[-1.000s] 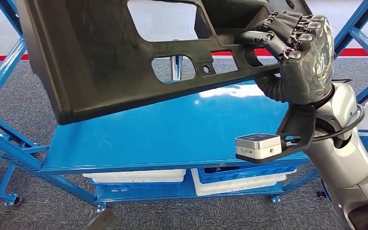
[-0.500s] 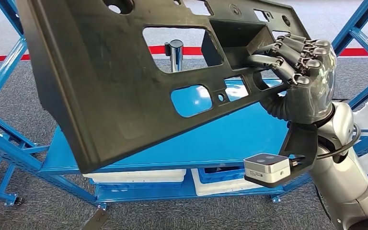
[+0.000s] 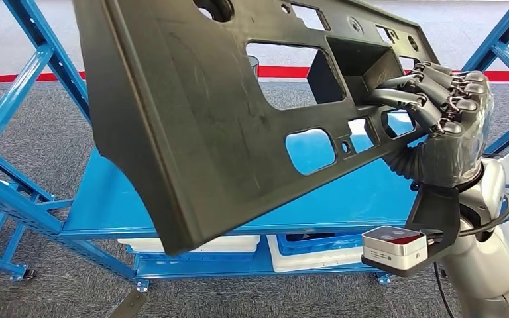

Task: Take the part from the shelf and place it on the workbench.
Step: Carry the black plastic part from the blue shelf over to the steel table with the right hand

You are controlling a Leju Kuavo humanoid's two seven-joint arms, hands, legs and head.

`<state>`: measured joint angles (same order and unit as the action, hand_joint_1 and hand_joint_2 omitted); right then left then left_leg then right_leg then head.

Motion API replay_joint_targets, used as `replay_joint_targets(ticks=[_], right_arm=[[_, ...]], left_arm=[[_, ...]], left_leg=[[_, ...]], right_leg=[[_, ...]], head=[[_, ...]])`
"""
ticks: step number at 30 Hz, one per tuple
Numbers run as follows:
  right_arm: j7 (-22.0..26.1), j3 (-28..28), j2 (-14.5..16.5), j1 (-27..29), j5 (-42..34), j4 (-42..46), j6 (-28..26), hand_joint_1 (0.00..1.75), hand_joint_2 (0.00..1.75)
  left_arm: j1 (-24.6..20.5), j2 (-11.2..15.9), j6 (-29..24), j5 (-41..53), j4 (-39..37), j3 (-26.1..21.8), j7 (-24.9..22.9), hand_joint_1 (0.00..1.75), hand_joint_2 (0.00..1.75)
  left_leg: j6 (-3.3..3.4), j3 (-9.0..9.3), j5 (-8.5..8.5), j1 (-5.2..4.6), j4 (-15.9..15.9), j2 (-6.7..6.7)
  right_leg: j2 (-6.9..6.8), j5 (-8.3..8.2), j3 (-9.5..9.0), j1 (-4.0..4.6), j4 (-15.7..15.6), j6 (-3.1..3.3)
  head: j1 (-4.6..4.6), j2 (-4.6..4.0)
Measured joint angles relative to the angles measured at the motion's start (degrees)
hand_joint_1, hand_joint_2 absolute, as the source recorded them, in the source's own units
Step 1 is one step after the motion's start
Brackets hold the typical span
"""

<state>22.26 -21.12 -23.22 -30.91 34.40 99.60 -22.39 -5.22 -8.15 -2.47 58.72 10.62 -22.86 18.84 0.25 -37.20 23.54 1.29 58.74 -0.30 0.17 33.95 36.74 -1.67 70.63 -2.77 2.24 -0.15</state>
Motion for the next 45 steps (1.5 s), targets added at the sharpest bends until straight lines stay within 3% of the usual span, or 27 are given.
replay_joint_targets(ticks=[1, 3, 5, 7, 9, 12, 13, 14, 15, 18, 20, 23, 25, 27, 28, 29, 30, 31, 33, 34, 35, 37, 39, 41, 43, 44, 45], right_arm=[[0.0, 0.2, 0.0, 0.0, 0.0, 0.0, 0.1, 1.75, 1.75], [0.0, 0.4, 0.1, -0.1, 0.0, 0.0, 0.3, 1.75, 1.75], [0.0, 0.5, 0.2, -0.1, 0.0, 0.0, 0.5, 1.75, 1.75], [0.1, 0.5, 0.4, -0.3, 0.1, 0.0, 0.6, 1.75, 1.75], [0.1, 0.5, 0.6, -0.6, 0.3, 0.1, 0.7, 1.75, 1.75], [0.0, 0.5, 0.7, -0.9, 0.5, 0.0, 0.7, 1.75, 1.75], [0.0, 0.5, 0.8, -0.8, 0.5, 0.0, 0.7, 1.75, 1.75], [0.0, 0.5, 0.8, -0.9, 0.6, 0.0, 0.7, 1.75, 1.75], [0.0, 0.5, 0.8, -0.9, 0.6, 0.1, 0.7, 1.75, 1.75], [0.0, 0.6, 0.8, -1.1, 0.6, 0.1, 0.7, 1.75, 1.75], [0.0, 0.7, 0.9, -1.3, 0.6, 0.1, 0.7, 1.75, 1.75], [0.0, 0.8, 1.0, -1.3, 0.6, 0.2, 0.6, 1.75, 1.75], [-0.1, 1.0, 1.1, -1.3, 0.5, 0.3, 0.5, 1.75, 1.75], [-0.2, 1.1, 1.2, -1.1, 0.5, 0.3, 0.4, 1.75, 1.75], [-0.3, 1.1, 1.3, -1.0, 0.5, 0.3, 0.4, 1.75, 1.75], [-0.3, 1.1, 1.3, -0.8, 0.4, 0.3, 0.3, 1.75, 1.75], [-0.4, 1.1, 1.4, -0.7, 0.4, 0.3, 0.3, 1.75, 1.75], [-0.4, 1.2, 1.4, -0.7, 0.4, 0.3, 0.3, 1.75, 1.75], [-0.4, 1.2, 1.5, -0.7, 0.4, 0.3, 0.3, 1.75, 1.75], [-0.4, 1.3, 1.6, -0.7, 0.4, 0.3, 0.3, 1.75, 1.75], [-0.4, 1.3, 1.6, -0.7, 0.4, 0.3, 0.3, 1.75, 1.75], [-0.4, 1.4, 1.8, -0.5, 0.4, 0.3, 0.2, 1.75, 1.75], [-0.4, 1.5, 2.0, -0.5, 0.4, 0.3, 0.2, 1.75, 1.75], [-0.4, 1.5, 2.2, -0.5, 0.3, 0.3, 0.2, 1.75, 1.75], [-0.4, 1.5, 2.4, -0.4, 0.3, 0.3, 0.2, 1.75, 1.75], [-0.4, 1.5, 2.4, -0.4, 0.2, 0.3, 0.2, 1.75, 1.75], [-0.3, 1.5, 2.5, -0.3, 0.2, 0.3, 0.2, 1.75, 1.75]], left_arm=[[0.0, 0.0, 0.0, 0.0, 0.0, 0.0, 0.0, 0.00, 1.75], [0.0, 0.1, 0.0, 0.1, 0.0, -0.1, 0.0, 0.00, 1.75], [0.0, 0.1, 0.1, 0.2, 0.0, -0.3, -0.1, 0.00, 1.75], [0.0, 0.1, 0.2, 0.2, 0.0, -0.3, -0.1, 0.00, 1.75], [0.0, 0.1, 0.4, 0.3, 0.0, -0.3, -0.1, 0.00, 1.75], [0.0, 0.1, 0.5, 0.3, 0.0, -0.4, -0.1, 0.00, 1.75], [0.0, 0.1, 0.5, 0.3, 0.0, -0.4, -0.1, 0.00, 1.75], [0.0, 0.1, 0.5, 0.3, 0.0, -0.4, -0.1, 0.00, 1.75], [0.0, 0.1, 0.5, 0.3, 0.0, -0.4, -0.1, 0.00, 1.75], [-0.1, 0.2, 0.5, 0.3, 0.0, -0.4, -0.1, 0.00, 1.75], [-0.2, 0.2, 0.5, 0.3, 0.0, -0.5, -0.1, 0.00, 1.75], [-0.2, 0.2, 0.6, 0.3, 0.0, -0.6, -0.1, 0.00, 1.75], [-0.2, 0.2, 0.6, 0.2, 0.0, -0.6, -0.1, 0.00, 1.75], [-0.2, 0.2, 0.6, 0.2, 0.0, -0.7, 0.0, 0.00, 1.75], [-0.2, 0.2, 0.6, 0.2, 0.0, -0.7, 0.0, 0.00, 1.75], [-0.2, 0.2, 0.6, 0.2, 0.0, -0.7, 0.0, 0.00, 1.75], [-0.1, 0.2, 0.6, 0.2, 0.0, -0.7, 0.0, 0.00, 1.75], [-0.1, 0.2, 0.6, 0.2, 0.0, -0.7, 0.0, 0.00, 1.75], [-0.1, 0.2, 0.6, 0.2, 0.0, -0.7, 0.0, 0.00, 1.75], [-0.1, 0.2, 0.6, 0.2, 0.0, -0.7, 0.0, 0.00, 1.75], [-0.1, 0.2, 0.6, 0.2, 0.0, -0.7, 0.0, 0.00, 1.75], [0.0, 0.2, 0.6, 0.3, 0.0, -0.7, -0.1, 0.00, 1.75], [0.1, 0.2, 0.7, 0.3, 0.0, -0.7, -0.1, 0.00, 1.75], [0.1, 0.2, 0.9, 0.3, 0.0, -0.6, 0.0, 0.00, 1.75], [0.1, 0.2, 0.9, 0.3, 0.0, -0.7, 0.0, 0.00, 1.75], [0.1, 0.3, 1.0, 0.3, 0.0, -0.7, 0.0, 0.00, 1.75], [0.1, 0.3, 1.0, 0.3, 0.0, -0.7, 0.0, 0.00, 1.75]], left_leg=[[-0.35, -0.04, 0.00, 0.24, 0.2, -0.03], [-1.34, -0.32, -0.10, 0.47, 0.6, -0.17], [-2.30, -0.60, -0.50, 0.36, 0.7, -0.33], [-2.97, -0.75, -0.73, 0.46, 0.7, -0.35], [-3.26, -1.46, 1.38, 0.58, 2.7, -0.20], [-3.23, -4.74, 8.53, 0.14, 14.0, -0.08], [-3.12, -5.31, 9.93, -0.07, 17.1, -0.09], [-2.93, -4.80, 10.05, -0.24, 17.7, -0.09], [-2.65, -3.28, 9.27, -0.43, 16.1, -0.09], [-1.29, 4.53, 6.12, -1.33, 4.1, -0.12], [-0.75, 6.42, 5.78, -1.84, 0.5, -0.14], [-0.06, 5.93, 4.76, -1.81, 0.0, 0.01], [0.58, 5.23, 3.82, -1.47, -0.4, 0.24], [0.84, 4.10, 3.03, -1.41, -0.3, 0.38], [0.83, 3.51, 2.64, -1.39, -0.3, 0.43], [0.79, 2.93, 2.25, -1.37, -0.2, 0.48], [0.70, 2.39, 1.89, -1.33, -0.2, 0.51], [0.56, 1.96, 1.57, -1.27, -0.1, 0.53], [0.10, 1.26, 1.03, -1.21, 0.2, 0.51], [-0.19, 1.02, 0.76, -1.23, 0.3, 0.49], [-0.49, 0.81, 0.46, -1.28, 0.4, 0.47], [-1.09, 0.53, -0.17, -1.34, 0.3, 0.42], [-1.66, -0.19, 1.17, -1.19, 1.5, 0.37], [-2.03, -1.93, 5.75, -1.01, 6.7, 0.34], [-2.21, -3.89, 10.31, -0.95, 14.4, 0.33], [-2.27, -4.11, 11.19, -0.89, 16.9, 0.33], [-2.31, -3.39, 10.95, -0.80, 17.4, 0.33]], right_leg=[[-0.02, -2.17, -1.92, -0.26, -4.0, -0.29], [0.27, -4.52, -5.00, -0.30, -10.1, -0.49], [0.63, -4.58, -5.31, -0.06, -11.2, 0.07], [0.62, -4.83, -4.64, -0.08, -11.0, 0.99], [0.51, -5.34, -4.13, -0.08, -11.0, 1.90], [0.30, -6.16, -3.18, 0.28, -10.9, 2.88], [0.25, -6.47, -2.79, 0.50, -10.9, 3.09], [0.25, -6.75, -2.44, 0.71, -10.9, 3.21], [0.25, -6.99, -2.15, 0.90, -10.9, 3.27], [0.25, -7.64, -1.65, 1.24, -10.9, 3.10], [0.23, -8.11, -1.43, 1.17, -10.9, 2.63], [0.24, -8.13, -1.09, 1.07, -10.8, 1.66], [0.25, -5.09, 0.19, 1.10, -7.7, 1.29], [0.25, -0.48, 2.59, 0.99, -0.8, 1.09], [0.24, 1.00, 3.48, 0.95, 2.4, 0.99], [0.24, 1.39, 3.55, 0.93, 3.9, 0.91], [0.24, 0.69, 2.49, 0.93, 3.2, 0.85], [0.23, -0.73, 0.35, 0.92, 0.4, 0.82], [0.23, -3.10, -5.00, 0.97, -7.8, 0.86], [0.26, -3.61, -6.71, 1.09, -10.7, 1.00], [0.30, -3.68, -7.48, 1.21, -12.2, 1.17], [0.34, -4.01, -7.08, 1.32, -12.3, 1.79], [0.21, -4.74, -6.23, 1.06, -12.4, 2.57], [0.07, -5.67, -5.18, 0.86, -12.4, 3.24], [0.01, -6.59, -4.04, 0.87, -12.4, 3.53], [0.00, -7.05, -3.44, 0.87, -12.3, 3.53], [0.00, -7.49, -2.84, 0.86, -12.3, 3.48]], head=[[0.04, 0.00], [0.49, 0.00], [0.61, 0.00], [0.03, 0.00], [-0.55, 0.00], [-1.41, 0.00], [-1.57, 0.00], [-1.63, 0.00], [-1.66, 0.00], [-1.66, 0.00], [-1.66, 0.00], [-1.74, 0.00], [-1.51, 0.00], [-1.15, 0.00], [-1.04, 0.00], [-0.98, 0.00], [-0.94, 0.00], [-0.90, 0.00], [-0.76, 0.00], [-0.71, 0.00], [-0.68, 0.00], [-0.77, 0.00], [-0.97, 0.00], [-1.31, 0.00], [-1.60, 0.00], [-1.67, 0.00], [-1.72, 0.00]])
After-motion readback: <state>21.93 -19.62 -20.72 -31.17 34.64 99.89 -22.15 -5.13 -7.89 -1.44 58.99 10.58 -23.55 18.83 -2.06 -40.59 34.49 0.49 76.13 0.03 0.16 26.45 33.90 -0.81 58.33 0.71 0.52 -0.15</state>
